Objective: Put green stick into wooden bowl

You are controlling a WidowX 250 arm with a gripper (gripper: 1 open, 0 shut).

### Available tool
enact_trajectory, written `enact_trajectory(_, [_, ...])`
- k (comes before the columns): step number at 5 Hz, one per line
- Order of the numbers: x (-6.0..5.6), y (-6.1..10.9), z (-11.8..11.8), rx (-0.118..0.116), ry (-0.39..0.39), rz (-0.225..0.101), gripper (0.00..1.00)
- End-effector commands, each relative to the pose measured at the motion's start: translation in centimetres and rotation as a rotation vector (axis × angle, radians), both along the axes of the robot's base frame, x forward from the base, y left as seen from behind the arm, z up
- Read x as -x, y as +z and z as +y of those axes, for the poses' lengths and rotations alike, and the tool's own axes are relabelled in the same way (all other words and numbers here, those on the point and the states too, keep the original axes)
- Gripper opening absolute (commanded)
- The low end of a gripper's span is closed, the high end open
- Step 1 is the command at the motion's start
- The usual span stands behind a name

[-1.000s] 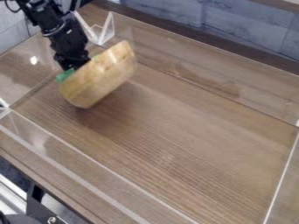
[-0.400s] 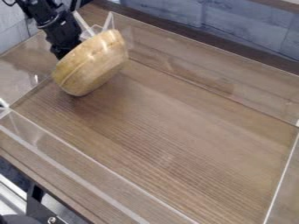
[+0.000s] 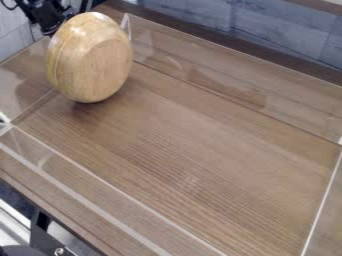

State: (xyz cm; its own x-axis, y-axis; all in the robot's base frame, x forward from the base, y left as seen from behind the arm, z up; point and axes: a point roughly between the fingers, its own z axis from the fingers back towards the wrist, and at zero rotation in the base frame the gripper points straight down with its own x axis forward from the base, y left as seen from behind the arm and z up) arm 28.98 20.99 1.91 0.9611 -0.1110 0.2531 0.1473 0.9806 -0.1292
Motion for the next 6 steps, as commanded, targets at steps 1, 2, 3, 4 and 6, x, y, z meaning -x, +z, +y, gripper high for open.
enact_trajectory(1, [1.8, -0.6, -0.8, 0.017, 0.011, 0.032, 0.0])
enact_trajectory(2, [1.8, -0.5, -1.6, 0.021, 0.053, 0.043, 0.0])
enact_trajectory(3, [1.6, -0.4, -2.2, 0.02, 0.095, 0.059, 1.0])
enact_trajectory(4, [1.5, -0.3, -2.5, 0.022, 0.138, 0.071, 1.0])
enact_trajectory(6, [1.0, -0.3, -3.4, 0.05, 0.148, 0.091, 1.0])
